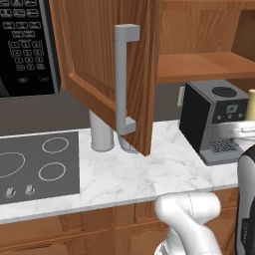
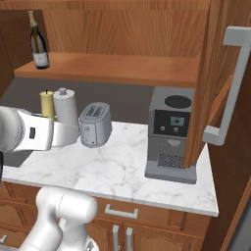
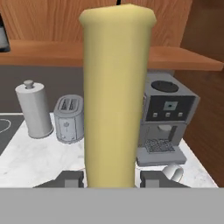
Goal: Get the candle and the wine from the cabinet and move them to the dining counter.
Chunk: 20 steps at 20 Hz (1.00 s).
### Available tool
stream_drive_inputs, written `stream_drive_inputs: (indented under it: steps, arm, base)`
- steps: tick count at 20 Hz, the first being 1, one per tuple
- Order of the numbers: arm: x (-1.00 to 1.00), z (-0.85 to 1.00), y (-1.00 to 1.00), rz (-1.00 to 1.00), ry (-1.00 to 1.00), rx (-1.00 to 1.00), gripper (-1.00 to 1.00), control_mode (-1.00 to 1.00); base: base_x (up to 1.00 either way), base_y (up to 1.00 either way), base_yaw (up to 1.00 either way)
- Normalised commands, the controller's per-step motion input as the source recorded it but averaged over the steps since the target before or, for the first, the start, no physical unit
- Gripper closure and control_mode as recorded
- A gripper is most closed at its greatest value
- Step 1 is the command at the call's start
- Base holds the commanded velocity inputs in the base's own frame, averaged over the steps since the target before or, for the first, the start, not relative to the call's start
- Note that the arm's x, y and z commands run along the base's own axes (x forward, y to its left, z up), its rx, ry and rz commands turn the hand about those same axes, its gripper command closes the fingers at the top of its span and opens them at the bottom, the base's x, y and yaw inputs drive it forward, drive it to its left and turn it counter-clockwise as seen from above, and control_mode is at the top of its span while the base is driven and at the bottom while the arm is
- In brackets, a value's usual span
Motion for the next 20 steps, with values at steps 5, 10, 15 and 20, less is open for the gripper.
stream_drive_inputs:
  steps: [5, 10, 15, 20]
  arm:
    - [0.00, 0.00, 0.17, 0.10, 0.08, 0.02, 1.00, -1.00]
    - [0.00, 0.00, 0.22, 0.06, 0.01, 0.00, 1.00, -1.00]
    - [0.00, 0.00, 0.22, 0.00, 0.00, 0.00, 1.00, -1.00]
    - [0.00, 0.00, 0.00, 0.00, -0.01, 0.01, 1.00, -1.00]
  base:
    - [0.00, 0.00, 0.00]
    - [0.00, 0.00, 0.00]
    - [0.00, 0.00, 0.00]
    - [0.00, 0.00, 0.00]
